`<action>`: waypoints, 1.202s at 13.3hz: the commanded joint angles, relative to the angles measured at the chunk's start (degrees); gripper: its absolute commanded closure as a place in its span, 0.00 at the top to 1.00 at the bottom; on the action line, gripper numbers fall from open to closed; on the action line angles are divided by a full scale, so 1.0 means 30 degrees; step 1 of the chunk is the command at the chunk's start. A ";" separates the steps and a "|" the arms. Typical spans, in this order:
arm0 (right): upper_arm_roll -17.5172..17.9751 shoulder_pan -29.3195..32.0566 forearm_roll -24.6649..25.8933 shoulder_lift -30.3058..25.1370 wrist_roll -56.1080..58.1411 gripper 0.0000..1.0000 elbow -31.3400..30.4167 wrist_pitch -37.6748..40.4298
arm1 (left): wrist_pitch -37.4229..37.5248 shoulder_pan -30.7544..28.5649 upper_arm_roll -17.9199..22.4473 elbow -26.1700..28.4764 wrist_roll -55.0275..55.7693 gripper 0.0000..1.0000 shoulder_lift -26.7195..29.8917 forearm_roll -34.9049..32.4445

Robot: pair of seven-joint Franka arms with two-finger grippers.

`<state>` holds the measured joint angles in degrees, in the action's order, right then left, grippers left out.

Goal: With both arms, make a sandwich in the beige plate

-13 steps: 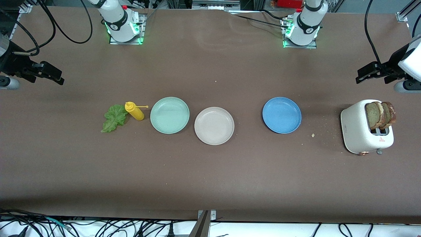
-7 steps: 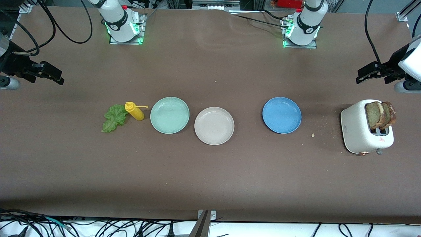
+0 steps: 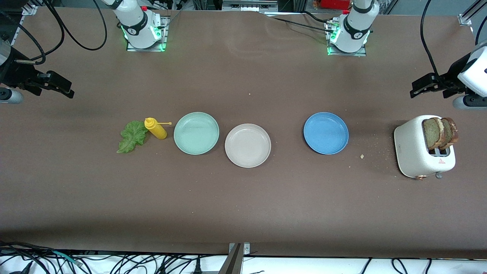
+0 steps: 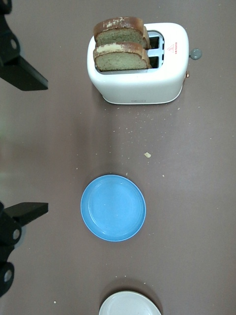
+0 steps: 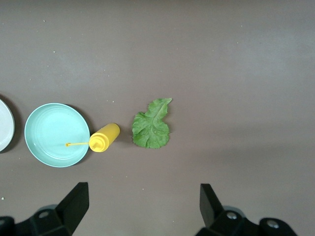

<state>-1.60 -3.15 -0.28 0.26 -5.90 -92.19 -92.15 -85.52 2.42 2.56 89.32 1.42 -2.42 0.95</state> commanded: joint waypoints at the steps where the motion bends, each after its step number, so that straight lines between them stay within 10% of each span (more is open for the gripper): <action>1: -0.0023 -0.0006 -0.0025 -0.0058 0.0152 1.00 0.0143 0.0189 | 0.0061 0.0101 -0.0033 -0.0536 -0.0386 1.00 -0.0219 -0.0376; 16: -0.0023 -0.0006 -0.0055 -0.0058 0.0152 1.00 0.0143 0.0189 | -0.0408 0.0101 -0.0092 -0.0507 -0.0386 1.00 -0.0219 -0.1021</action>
<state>-1.60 -3.15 -0.28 0.26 -5.90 -92.19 -92.15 -87.08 2.48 2.30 89.32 1.29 -2.48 -0.92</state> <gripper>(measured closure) 0.000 0.000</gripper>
